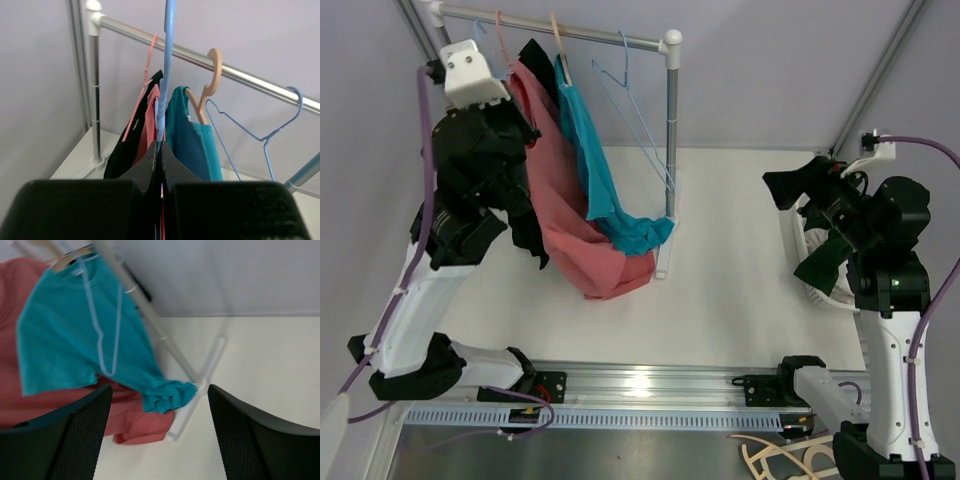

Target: Remove the t-shirt from the hanger

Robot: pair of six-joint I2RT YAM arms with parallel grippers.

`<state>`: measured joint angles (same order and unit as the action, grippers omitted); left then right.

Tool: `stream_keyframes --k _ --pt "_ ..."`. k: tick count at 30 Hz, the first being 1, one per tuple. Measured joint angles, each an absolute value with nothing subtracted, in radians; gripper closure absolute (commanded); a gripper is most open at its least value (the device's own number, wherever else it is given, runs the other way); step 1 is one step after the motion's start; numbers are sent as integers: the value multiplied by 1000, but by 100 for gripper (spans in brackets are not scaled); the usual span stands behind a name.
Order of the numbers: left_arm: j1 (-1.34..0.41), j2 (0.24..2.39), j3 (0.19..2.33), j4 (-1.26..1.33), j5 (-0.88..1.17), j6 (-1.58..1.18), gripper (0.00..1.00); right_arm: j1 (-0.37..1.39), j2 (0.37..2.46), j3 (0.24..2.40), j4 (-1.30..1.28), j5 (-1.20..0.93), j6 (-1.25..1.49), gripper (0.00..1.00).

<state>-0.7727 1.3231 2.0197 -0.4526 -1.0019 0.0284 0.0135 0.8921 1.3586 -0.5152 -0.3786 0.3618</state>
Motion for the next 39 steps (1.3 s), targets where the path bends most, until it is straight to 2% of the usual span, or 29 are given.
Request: stream_keyframes --k 3,7,12,18,25,30,34,39 --pt "-801 1271 1985 -497 -1064 -23 99 112 898 1354 -484 -441 358 18" --pt "-803 1235 1909 -619 -1106 -186 99 355 876 1289 -414 -458 358 18" --pt "-803 1247 1793 -735 -1112 -328 99 704 859 1177 -331 -347 307 19" --pt "-805 1355 1806 -833 -1097 -442 99 1028 931 1066 -210 -161 232 19" --pt "-806 1566 2102 -1097 -1105 -638 99 1126 1006 944 5 0 202 19" --pt "-806 1574 2113 -1177 -1105 -711 99 1170 1032 853 166 102 179 20" --pt "-806 1568 2101 -1185 -1105 -727 99 1176 1077 836 245 140 169 33" --pt "-806 1557 2097 -1184 -1105 -725 99 1177 1150 846 288 141 164 31"
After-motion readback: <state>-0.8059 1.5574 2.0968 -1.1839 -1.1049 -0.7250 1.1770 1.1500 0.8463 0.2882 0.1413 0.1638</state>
